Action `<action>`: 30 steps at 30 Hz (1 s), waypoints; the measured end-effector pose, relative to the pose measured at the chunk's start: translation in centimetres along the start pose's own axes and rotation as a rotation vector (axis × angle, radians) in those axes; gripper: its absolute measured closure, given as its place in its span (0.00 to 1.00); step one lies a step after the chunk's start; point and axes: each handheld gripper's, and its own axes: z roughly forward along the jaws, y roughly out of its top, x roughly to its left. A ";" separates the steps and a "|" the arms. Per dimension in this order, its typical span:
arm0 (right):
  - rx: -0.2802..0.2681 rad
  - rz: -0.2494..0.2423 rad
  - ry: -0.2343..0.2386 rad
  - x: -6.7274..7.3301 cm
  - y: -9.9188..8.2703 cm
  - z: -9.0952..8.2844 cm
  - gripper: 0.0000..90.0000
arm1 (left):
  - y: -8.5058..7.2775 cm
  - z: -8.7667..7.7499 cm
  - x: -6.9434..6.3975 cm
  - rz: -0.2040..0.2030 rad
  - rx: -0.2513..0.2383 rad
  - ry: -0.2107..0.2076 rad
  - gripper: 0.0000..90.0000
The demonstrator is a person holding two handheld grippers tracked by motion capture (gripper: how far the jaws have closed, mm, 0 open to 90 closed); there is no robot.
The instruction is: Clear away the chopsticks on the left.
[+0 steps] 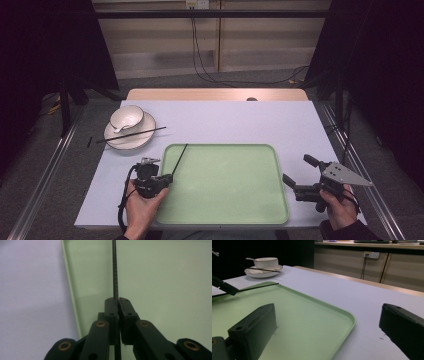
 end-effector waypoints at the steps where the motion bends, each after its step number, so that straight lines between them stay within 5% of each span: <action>1: 0.000 -0.001 0.002 0.0 0.0 0.0 0.01 | -0.1 0.2 0.1 0.002 0.012 0.001 0.96; 9: -0.002 -0.006 0.008 0.0 0.0 -0.1 0.01 | -0.6 0.4 -0.1 0.005 0.005 0.022 0.95; 18: -0.005 -0.007 0.018 0.0 0.0 0.0 0.01 | -0.7 0.2 0.4 0.023 0.005 -0.033 0.83; 25: -0.008 -0.004 0.016 0.1 0.1 -0.1 0.02 | -0.4 -1.1 1.3 0.104 -0.092 -0.108 0.63; 30: -0.009 -0.005 0.016 0.0 0.1 -0.1 0.02 | -0.3 -2.6 2.8 0.134 -0.175 -0.095 0.45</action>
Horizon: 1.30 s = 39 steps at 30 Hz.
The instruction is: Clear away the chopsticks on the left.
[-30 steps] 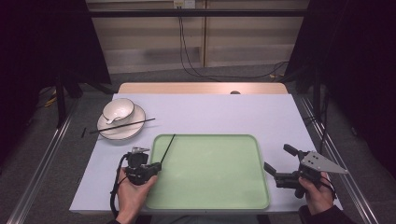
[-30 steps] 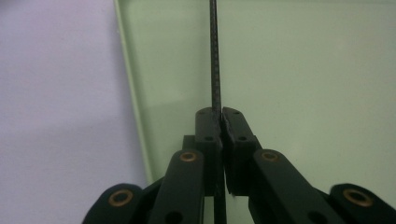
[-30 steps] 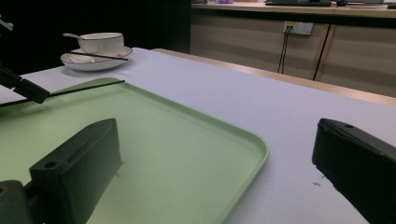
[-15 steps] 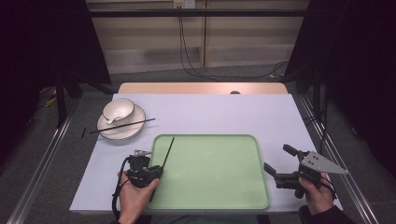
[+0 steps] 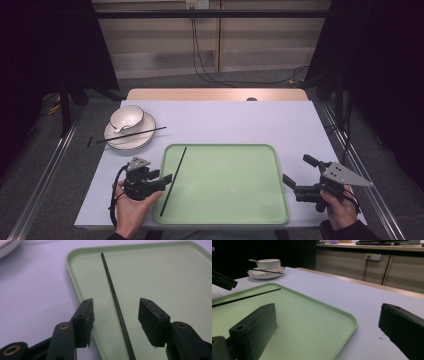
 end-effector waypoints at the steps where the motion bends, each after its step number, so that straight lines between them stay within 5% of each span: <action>1: 0.000 0.000 0.000 0.0 0.0 0.0 0.02 | 0.0 -0.4 0.4 0.016 -0.012 0.010 0.41; 4: 0.000 0.001 0.001 0.0 0.0 0.0 0.02 | 0.1 -1.3 1.8 0.042 -0.049 -0.022 0.29; 8: -0.001 0.000 -0.001 0.0 0.0 0.0 0.02 | 0.2 -2.4 3.4 0.161 -0.095 -0.044 0.19; 12: -0.004 -0.004 -0.001 0.0 0.0 0.1 0.02 | 0.7 -3.2 5.4 0.194 -0.112 -0.105 0.10; 17: -0.001 -0.002 -0.002 0.0 0.0 0.1 0.01 | 1.4 -4.1 8.0 0.265 -0.131 -0.090 0.07; 22: 0.000 -0.003 -0.002 0.0 0.0 0.1 0.02 | 2.7 -4.6 11.5 0.284 -0.113 -0.113 0.07; 25: 0.000 -0.003 -0.007 0.0 0.0 0.0 0.02 | 3.4 -4.7 13.4 0.290 -0.123 -0.101 0.08; 29: 0.004 -0.009 -0.011 -0.1 0.0 0.1 0.02 | 4.6 -4.3 15.3 0.337 -0.067 -0.055 0.11; 33: 0.000 -0.010 -0.007 -0.1 0.0 0.0 0.02 | 5.4 -3.7 16.6 0.430 -0.050 -0.050 0.26; 39: -0.002 -0.010 -0.006 -0.1 0.0 0.0 0.02 | 6.1 -2.5 18.3 0.465 -0.012 -0.045 0.39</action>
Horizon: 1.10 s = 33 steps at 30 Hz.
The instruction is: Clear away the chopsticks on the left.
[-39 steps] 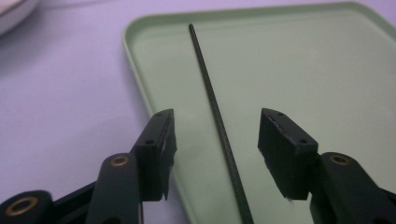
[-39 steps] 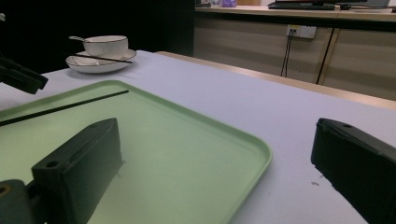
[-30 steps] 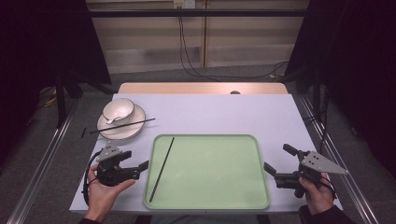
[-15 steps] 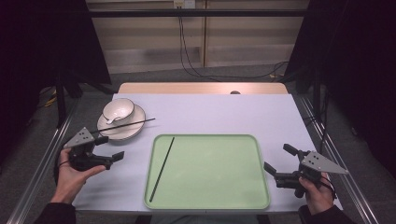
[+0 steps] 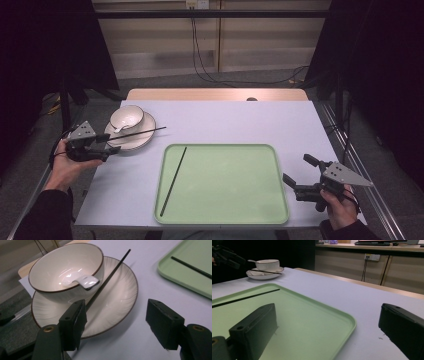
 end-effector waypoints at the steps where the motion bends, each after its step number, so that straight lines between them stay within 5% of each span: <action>1: 0.000 0.000 0.001 0.0 0.0 0.0 0.02 | 0.1 0.3 0.2 -0.007 0.018 0.025 0.40; 4: -0.005 0.009 0.004 0.1 0.0 0.0 0.02 | 0.3 1.2 1.0 0.008 0.050 0.060 0.43; 8: -0.008 0.009 0.003 0.1 0.0 0.0 0.02 | 0.2 2.1 2.0 0.024 0.072 0.042 0.55; 18: -0.006 0.001 0.005 0.0 0.0 -0.1 0.02 | 0.1 3.9 2.7 0.035 0.148 0.048 0.60; 33: -0.003 0.013 -0.006 0.0 0.0 -0.1 0.01 | 0.1 4.5 2.0 0.075 0.203 -0.035 0.80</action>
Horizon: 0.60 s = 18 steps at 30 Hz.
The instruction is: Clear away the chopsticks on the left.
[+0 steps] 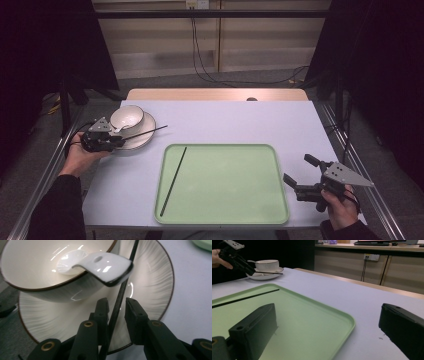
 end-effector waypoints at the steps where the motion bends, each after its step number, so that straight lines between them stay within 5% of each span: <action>1: 0.000 -0.006 0.003 0.0 0.0 0.0 0.01 | 0.0 0.0 -0.1 0.002 -0.002 -0.011 0.81; 9: 0.007 0.003 -0.002 0.0 0.0 0.0 0.01 | 0.3 -0.2 -0.2 -0.012 0.001 -0.070 0.95; 18: 0.007 -0.002 0.003 -0.1 0.0 0.0 0.01 | 0.2 -0.9 -0.3 -0.071 -0.030 -0.095 0.95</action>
